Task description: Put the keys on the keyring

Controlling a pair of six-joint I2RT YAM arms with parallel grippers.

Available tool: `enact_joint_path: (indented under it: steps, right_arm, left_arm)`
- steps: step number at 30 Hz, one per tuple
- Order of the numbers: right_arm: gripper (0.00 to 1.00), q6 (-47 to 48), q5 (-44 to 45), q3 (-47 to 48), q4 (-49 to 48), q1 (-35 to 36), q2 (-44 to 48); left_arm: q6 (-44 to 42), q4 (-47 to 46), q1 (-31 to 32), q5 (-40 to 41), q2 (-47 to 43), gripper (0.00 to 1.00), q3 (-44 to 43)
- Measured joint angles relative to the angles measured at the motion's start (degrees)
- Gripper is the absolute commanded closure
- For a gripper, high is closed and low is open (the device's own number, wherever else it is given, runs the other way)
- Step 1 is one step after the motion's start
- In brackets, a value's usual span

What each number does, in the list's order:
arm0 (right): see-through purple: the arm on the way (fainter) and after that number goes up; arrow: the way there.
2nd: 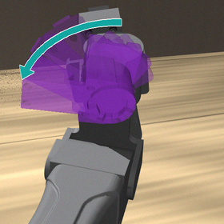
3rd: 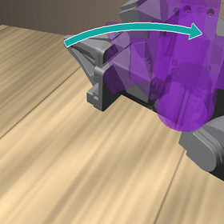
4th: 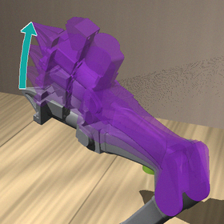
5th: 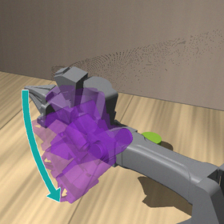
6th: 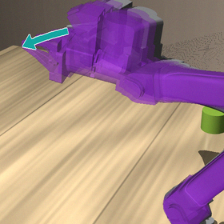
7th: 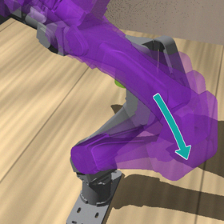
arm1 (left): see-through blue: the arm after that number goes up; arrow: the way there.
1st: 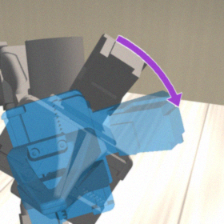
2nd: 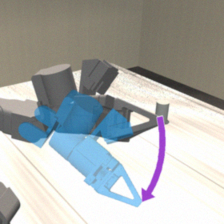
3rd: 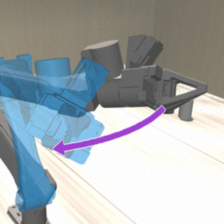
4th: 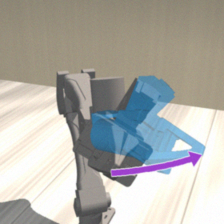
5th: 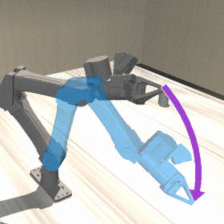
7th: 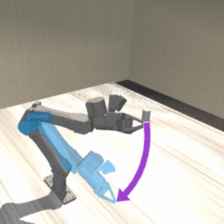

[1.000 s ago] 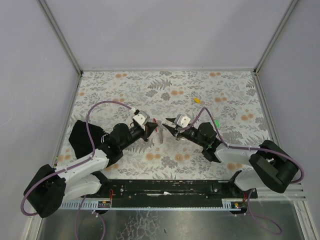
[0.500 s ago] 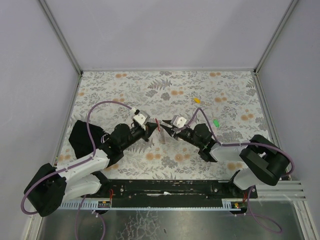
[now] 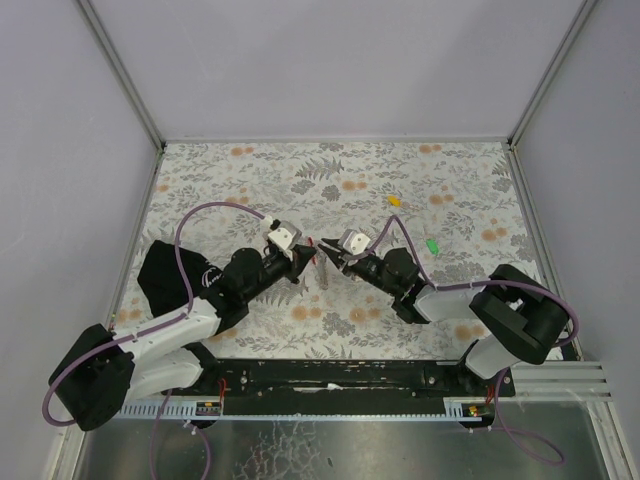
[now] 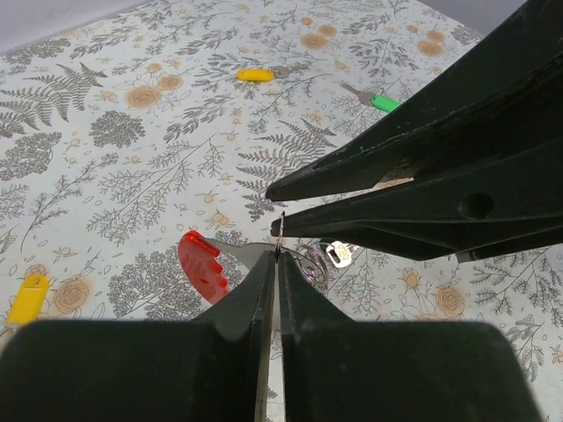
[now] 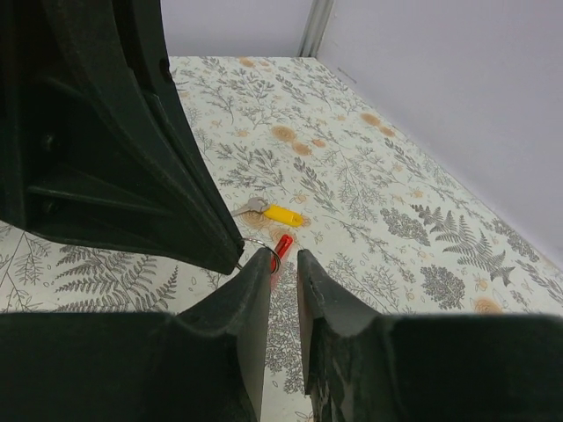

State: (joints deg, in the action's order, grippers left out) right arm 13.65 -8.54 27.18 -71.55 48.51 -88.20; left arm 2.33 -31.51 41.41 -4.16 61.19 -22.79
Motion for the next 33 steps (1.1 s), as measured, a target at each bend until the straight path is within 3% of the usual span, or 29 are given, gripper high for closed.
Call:
enact_joint_path:
  steps: [6, 12, 21, 33]
  right_arm:
    - [0.77, 0.0, 0.1, 0.3, -0.2, 0.4, -0.8]
    - [0.99, 0.2, 0.7, 1.0, -0.4, 0.7, -1.9]
    - [1.0, 0.7, 3.3, 1.0, 0.9, 1.0, -1.2]
    - [1.0, 0.2, 0.9, 1.0, 7.0, 0.7, 4.0]
  left_arm:
    - [0.5, -0.1, 0.4, 0.6, 0.5, 1.0, 0.0]
    - [0.7, -0.2, 0.6, 1.2, 0.5, 0.99, 0.0]
    - [0.6, -2.2, 0.7, 2.7, -1.5, 0.59, 1.2]
    - [1.6, -13.2, -9.4, -8.1, -6.7, 0.52, 9.7]
